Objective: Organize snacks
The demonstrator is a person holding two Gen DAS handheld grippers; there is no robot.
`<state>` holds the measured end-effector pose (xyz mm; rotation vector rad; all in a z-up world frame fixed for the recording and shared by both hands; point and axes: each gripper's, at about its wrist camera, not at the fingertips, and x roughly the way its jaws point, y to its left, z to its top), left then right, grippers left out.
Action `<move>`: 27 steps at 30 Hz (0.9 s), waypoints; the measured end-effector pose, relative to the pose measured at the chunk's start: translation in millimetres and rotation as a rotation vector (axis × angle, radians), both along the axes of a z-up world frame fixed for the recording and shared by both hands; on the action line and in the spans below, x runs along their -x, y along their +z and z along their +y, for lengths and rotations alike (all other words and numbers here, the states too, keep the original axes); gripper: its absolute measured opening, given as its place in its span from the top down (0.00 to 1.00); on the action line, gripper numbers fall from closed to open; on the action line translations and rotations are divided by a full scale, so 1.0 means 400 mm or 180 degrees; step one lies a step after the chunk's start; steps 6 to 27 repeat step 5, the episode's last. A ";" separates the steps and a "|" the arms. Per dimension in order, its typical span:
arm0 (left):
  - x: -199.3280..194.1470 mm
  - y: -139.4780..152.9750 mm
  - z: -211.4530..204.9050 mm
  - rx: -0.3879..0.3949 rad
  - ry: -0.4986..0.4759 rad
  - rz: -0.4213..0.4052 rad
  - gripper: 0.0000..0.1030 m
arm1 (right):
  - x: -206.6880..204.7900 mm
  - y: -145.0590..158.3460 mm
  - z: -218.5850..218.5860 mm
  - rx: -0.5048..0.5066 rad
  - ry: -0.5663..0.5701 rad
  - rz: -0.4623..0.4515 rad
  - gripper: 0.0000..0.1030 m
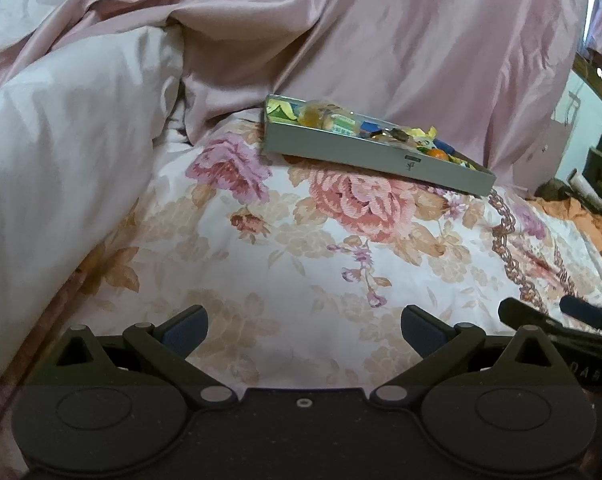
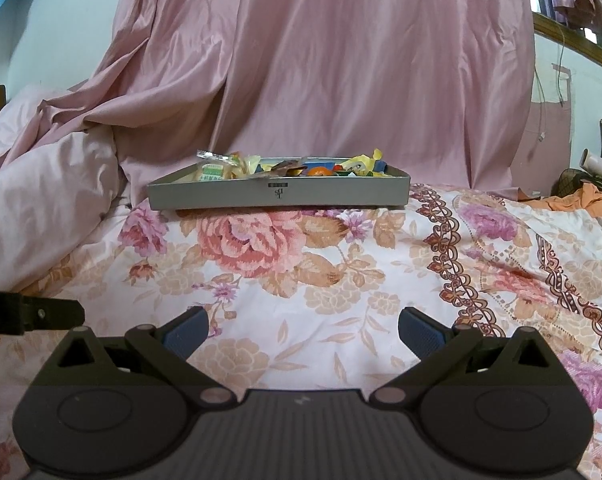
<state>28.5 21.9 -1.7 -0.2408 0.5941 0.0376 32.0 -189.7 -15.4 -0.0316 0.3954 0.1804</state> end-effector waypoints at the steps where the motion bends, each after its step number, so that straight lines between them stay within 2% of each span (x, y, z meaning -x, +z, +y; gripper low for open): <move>1: 0.001 0.000 0.002 0.0005 0.0016 -0.0004 0.01 | -0.001 0.001 0.001 0.0002 0.0001 0.0003 0.00; 27: 0.001 -0.001 0.001 -0.0031 0.0026 -0.0004 0.01 | -0.002 0.000 0.002 0.0007 0.0002 0.0013 0.00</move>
